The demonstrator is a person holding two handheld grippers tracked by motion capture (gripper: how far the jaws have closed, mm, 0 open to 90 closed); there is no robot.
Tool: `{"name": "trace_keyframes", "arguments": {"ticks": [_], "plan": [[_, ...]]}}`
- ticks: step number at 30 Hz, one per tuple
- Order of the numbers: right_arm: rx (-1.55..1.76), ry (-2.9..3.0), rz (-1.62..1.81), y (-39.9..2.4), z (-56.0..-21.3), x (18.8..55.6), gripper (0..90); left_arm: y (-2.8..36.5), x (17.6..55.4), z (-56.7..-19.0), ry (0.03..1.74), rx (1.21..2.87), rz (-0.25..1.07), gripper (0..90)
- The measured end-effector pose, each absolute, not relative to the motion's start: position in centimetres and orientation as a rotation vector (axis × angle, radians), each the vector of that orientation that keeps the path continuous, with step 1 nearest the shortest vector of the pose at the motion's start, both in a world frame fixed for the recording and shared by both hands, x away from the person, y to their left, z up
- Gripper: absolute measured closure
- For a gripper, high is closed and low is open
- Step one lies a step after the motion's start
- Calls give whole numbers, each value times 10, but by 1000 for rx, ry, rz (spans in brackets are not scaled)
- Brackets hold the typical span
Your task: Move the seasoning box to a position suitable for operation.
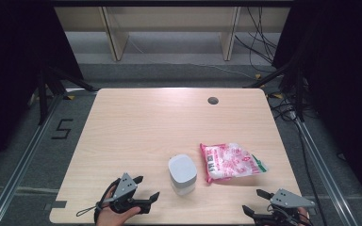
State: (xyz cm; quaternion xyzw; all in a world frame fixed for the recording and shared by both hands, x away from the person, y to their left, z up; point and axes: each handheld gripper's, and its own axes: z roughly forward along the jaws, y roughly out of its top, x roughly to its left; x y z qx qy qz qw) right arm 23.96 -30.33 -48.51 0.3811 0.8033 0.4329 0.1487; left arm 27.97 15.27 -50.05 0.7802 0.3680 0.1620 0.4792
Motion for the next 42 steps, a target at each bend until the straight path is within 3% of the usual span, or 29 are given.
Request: {"name": "trace_keyframes", "arguments": {"ticks": [8, 13, 18, 19, 23, 27, 30, 37, 42], "plan": [[1076, 2299, 1248, -302, -485, 240, 222, 155, 282, -500, 884, 1909, 407, 177], [1110, 2284, 1247, -301, -485, 238, 222, 156, 289, -501, 871, 1916, 456, 225], [1112, 2285, 1255, -302, -484, 238, 222, 158, 303, -500, 854, 1916, 464, 303], [1108, 2281, 1258, -303, -484, 239, 222, 157, 307, -499, 853, 1907, 455, 363], [1112, 2298, 1243, -304, -484, 240, 222, 152, 325, -495, 825, 1919, 462, 446], [1154, 2297, 1244, -303, -484, 238, 222, 147, 337, -492, 774, 1962, 492, 488], [1116, 2295, 1243, -304, -485, 240, 228, 140, 340, -491, 785, 1964, 473, 512], [1093, 2282, 1243, -303, -485, 241, 229, 130, 341, -492, 697, 1985, 499, 713], [1092, 2279, 1238, -303, -486, 241, 228, 125, 347, -496, 697, 1958, 451, 761]]}}
